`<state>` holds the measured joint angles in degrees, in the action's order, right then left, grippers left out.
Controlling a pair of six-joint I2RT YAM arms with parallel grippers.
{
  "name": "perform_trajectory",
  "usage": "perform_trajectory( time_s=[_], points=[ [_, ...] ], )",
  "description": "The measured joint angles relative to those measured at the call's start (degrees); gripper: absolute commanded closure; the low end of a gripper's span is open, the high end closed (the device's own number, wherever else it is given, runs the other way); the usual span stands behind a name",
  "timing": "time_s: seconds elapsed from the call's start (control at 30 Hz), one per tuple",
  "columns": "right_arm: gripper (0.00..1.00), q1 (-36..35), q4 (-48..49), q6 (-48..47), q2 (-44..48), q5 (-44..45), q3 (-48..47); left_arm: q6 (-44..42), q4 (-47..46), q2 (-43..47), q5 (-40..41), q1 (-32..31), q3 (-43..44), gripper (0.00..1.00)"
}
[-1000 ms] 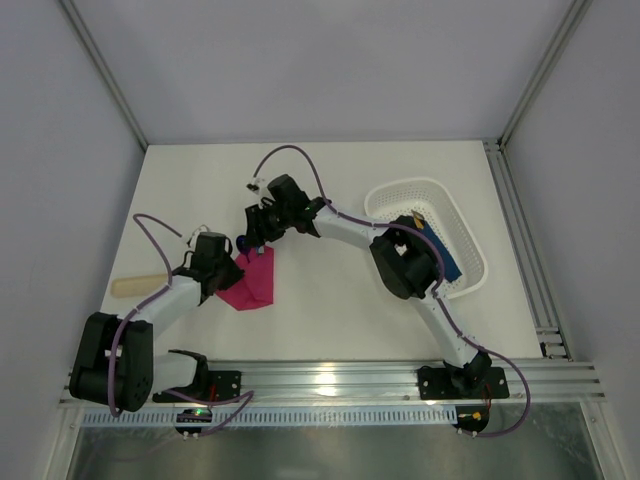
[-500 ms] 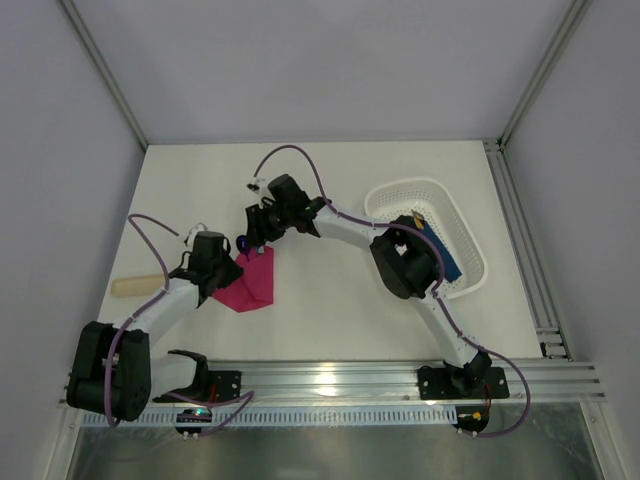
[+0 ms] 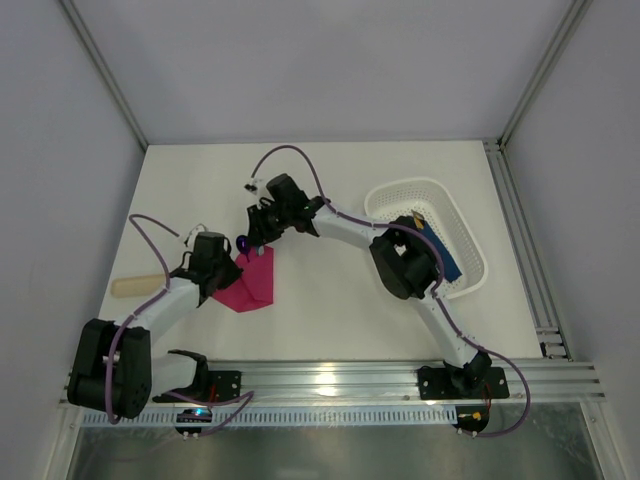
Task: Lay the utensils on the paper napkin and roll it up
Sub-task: Adjust the utensils on the napkin.
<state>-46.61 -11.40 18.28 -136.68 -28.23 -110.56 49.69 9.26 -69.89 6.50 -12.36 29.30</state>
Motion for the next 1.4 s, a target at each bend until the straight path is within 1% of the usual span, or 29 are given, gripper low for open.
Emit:
perform_trajectory(
  time_s=[0.07,0.27,0.43,0.87,1.13,1.4],
  points=[
    [0.86,-0.4,-0.7,-0.2,-0.4,-0.3,-1.4,0.0,0.0,0.2,0.0,0.0,-0.1,1.0],
    [0.91,-2.2,-1.6,-0.3,-2.4,-0.5,-5.7,0.6,0.4,2.1,0.6,0.0,-0.4,1.0],
    [0.96,-3.4,-3.0,-0.2,-4.8,-0.5,-7.4,0.9,0.9,3.1,1.0,0.0,-0.6,1.0],
    [0.96,-3.5,-6.7,0.4,-7.8,0.7,-7.4,1.1,1.8,4.0,1.3,0.0,-1.0,1.0],
    [0.96,-3.5,-9.1,0.4,-8.4,2.1,-9.4,2.1,2.7,4.0,2.1,0.0,-1.0,1.0],
    [0.96,-3.5,-11.2,0.5,-8.7,3.3,-10.9,3.3,6.0,4.5,2.9,0.0,-1.1,1.0]
  ],
)
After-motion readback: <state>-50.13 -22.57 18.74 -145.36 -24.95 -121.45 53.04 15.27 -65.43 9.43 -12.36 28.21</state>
